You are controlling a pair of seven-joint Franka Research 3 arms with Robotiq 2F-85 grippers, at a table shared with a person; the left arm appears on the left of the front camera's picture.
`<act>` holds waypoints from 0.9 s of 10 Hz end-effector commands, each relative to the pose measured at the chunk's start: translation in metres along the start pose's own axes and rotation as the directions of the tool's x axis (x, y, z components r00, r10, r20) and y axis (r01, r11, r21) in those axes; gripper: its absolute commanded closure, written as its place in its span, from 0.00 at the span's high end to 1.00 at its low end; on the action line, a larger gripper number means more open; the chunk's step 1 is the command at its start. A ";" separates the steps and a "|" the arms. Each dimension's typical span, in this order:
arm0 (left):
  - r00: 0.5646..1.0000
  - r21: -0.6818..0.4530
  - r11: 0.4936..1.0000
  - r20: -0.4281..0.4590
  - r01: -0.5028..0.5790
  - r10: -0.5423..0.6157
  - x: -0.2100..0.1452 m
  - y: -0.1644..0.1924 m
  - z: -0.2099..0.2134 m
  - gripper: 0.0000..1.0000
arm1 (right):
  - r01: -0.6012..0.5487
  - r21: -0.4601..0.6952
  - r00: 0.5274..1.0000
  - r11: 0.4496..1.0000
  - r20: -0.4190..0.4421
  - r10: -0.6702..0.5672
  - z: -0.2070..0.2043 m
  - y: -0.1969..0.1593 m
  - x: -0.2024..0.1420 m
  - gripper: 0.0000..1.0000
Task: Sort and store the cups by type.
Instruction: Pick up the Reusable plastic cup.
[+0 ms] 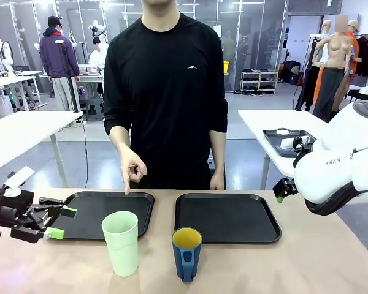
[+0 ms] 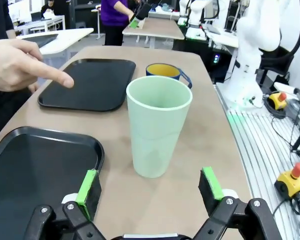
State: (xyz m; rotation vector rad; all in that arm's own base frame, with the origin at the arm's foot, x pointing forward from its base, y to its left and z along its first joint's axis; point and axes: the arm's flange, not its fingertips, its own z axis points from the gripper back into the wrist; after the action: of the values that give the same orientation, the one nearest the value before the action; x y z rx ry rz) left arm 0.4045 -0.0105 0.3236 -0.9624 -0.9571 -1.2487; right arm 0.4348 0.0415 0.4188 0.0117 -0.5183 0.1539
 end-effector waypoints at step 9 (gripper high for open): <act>1.000 -0.019 1.000 0.008 -0.007 0.007 -0.002 0.001 0.000 1.00 | 0.002 0.001 1.000 1.000 0.002 -0.002 -0.001 0.000 -0.001 1.00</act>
State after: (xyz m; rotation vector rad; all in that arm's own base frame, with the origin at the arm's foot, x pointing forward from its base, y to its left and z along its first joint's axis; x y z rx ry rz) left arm 0.4054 -0.0101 0.3215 -0.9848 -0.9484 -1.2504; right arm 0.4348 0.0415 0.4188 0.0117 -0.5183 0.1539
